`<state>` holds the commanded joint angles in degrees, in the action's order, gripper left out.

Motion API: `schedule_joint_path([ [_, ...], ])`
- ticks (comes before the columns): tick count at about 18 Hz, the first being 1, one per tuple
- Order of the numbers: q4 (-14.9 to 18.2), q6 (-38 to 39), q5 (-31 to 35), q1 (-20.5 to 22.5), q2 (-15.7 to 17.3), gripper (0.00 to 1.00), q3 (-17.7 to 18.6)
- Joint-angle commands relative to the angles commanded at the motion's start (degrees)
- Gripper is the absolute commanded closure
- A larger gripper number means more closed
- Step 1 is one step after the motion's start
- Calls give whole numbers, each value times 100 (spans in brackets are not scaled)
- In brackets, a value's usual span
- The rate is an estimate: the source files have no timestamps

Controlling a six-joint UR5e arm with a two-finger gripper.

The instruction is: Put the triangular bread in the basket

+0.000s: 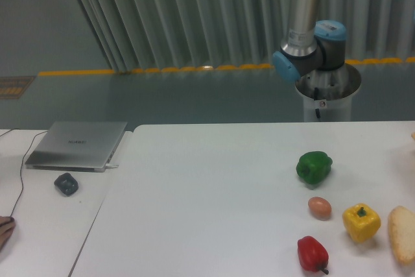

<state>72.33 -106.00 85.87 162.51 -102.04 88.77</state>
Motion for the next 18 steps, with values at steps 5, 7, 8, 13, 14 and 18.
schedule_joint_path([
  [5,9,0,-18,-9,35,0,26],
  [7,9,0,-79,-26,35,0,53],
  [8,-9,26,-140,-52,44,0,114],
  [13,-44,440,-694,35,44,0,290],
  [14,-53,431,-677,0,53,0,281],
  [18,-44,501,-615,-35,79,0,290],
])
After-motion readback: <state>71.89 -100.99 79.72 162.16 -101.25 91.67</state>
